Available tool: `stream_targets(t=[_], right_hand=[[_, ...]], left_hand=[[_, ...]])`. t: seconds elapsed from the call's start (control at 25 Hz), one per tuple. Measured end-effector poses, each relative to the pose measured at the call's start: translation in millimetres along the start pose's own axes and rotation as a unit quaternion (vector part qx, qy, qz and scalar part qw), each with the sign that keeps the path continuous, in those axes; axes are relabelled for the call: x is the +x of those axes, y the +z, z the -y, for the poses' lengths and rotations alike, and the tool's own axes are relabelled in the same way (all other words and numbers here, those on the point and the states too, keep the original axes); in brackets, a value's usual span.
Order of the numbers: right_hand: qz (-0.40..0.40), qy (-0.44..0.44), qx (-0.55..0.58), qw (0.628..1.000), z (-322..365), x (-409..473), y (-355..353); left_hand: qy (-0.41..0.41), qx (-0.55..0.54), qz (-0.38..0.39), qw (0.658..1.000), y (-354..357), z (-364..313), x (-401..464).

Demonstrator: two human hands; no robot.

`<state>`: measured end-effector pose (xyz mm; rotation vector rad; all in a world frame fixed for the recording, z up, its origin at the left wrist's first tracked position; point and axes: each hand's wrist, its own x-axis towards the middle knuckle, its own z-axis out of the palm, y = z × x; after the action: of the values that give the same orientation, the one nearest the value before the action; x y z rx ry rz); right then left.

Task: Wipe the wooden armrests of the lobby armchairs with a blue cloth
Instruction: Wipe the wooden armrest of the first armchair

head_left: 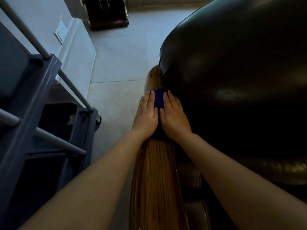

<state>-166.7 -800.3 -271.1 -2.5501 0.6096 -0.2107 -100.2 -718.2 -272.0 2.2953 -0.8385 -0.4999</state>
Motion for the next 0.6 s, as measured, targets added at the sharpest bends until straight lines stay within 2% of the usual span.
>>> stream_targets(t=[0.08,0.2,0.28,0.4,0.6], right_hand=[[0.005,-0.003,0.045,0.999,-3.0,-8.5,-12.7],[-0.054,-0.020,0.058,0.997,-11.8,-29.8,-24.4],[-0.028,-0.012,0.047,0.998,-14.9,-31.1,-26.2],[0.000,0.009,0.027,1.000,-11.5,-15.8,-25.8],[-0.049,0.053,0.044,0.996,1.9,-7.9,-27.4]], left_hand=[[-0.009,0.042,0.016,0.999,-12.4,-2.0,-3.6],[0.087,0.047,-0.080,0.992,-22.2,0.7,-22.8],[0.111,0.027,-0.055,0.992,-20.4,0.5,-29.6],[0.074,0.028,-0.033,0.996,-15.4,-4.1,-18.3],[0.046,0.054,-0.083,0.994,-25.9,-15.6,-6.6]])
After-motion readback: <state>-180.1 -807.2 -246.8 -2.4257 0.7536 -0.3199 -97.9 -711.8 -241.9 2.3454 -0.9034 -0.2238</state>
